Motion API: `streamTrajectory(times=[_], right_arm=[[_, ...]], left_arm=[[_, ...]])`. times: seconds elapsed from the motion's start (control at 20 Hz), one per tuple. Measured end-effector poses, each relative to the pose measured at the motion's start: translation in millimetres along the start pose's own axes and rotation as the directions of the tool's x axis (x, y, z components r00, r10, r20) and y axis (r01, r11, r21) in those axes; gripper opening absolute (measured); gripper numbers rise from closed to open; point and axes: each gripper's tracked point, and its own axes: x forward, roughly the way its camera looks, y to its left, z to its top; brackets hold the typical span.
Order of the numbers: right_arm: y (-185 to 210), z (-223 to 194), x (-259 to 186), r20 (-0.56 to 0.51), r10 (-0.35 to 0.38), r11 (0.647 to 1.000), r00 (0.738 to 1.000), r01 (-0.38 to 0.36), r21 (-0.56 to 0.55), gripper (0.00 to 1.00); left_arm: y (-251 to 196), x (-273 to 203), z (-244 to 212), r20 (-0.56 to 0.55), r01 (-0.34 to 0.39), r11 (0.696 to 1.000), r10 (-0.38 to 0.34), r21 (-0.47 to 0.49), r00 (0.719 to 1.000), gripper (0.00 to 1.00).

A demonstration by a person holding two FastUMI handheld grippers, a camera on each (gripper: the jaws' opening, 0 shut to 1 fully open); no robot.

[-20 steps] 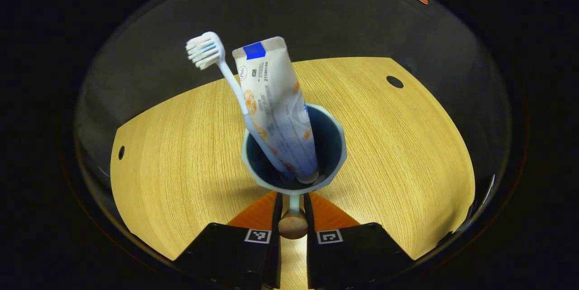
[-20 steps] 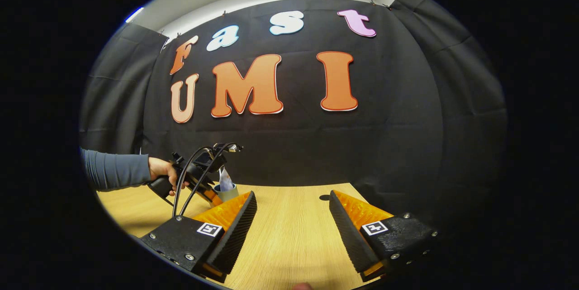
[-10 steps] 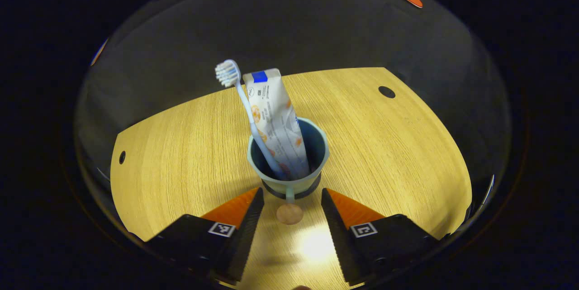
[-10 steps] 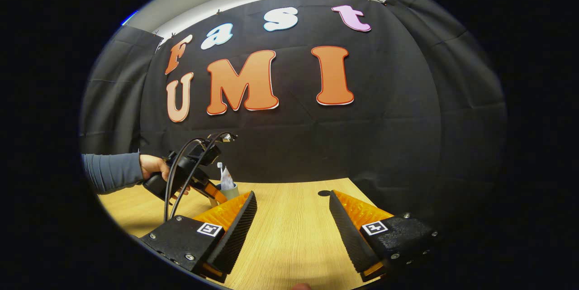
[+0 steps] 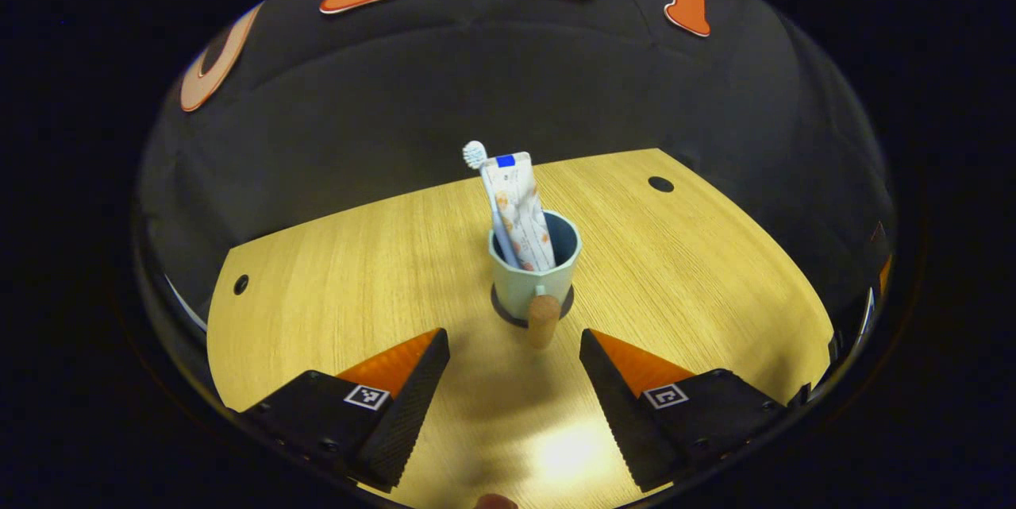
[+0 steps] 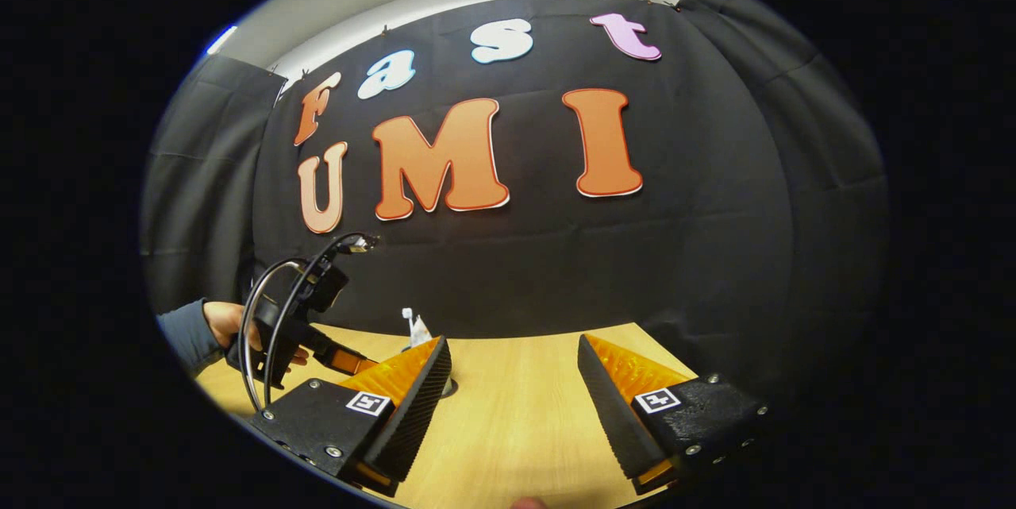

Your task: Put the toothbrush and toothpaste on the desktop into the cup, then pick up the cup and place it on the coaster on the desktop.

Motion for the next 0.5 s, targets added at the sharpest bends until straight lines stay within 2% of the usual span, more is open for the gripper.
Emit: streamTrajectory(times=[0.15, 0.25, 0.35, 0.5], right_arm=[[25, 8, 5, 0.024, 0.03, 1.0, 0.999, -0.03, -0.008, 0.96], [40, 10, 9, 0.041, 0.041, 0.999, 0.998, -0.04, -0.031, 0.96], [53, 15, 14, 0.056, 0.042, 0.997, 0.998, -0.039, -0.06, 0.96], [75, 21, 17, 0.081, 0.059, 0.995, 0.995, -0.052, -0.088, 0.96]], left_arm=[[38, -19, 12, 0.137, -0.099, 0.994, 0.091, 0.052, 0.986, 0.99], [48, -29, 15, 0.219, -0.132, 0.991, 0.122, 0.032, 0.968, 0.99], [58, -41, 15, 0.299, -0.163, 0.987, 0.152, 0.011, 0.942, 0.99], [72, -75, 19, 0.424, -0.216, 0.976, 0.196, -0.001, 0.884, 0.99]])
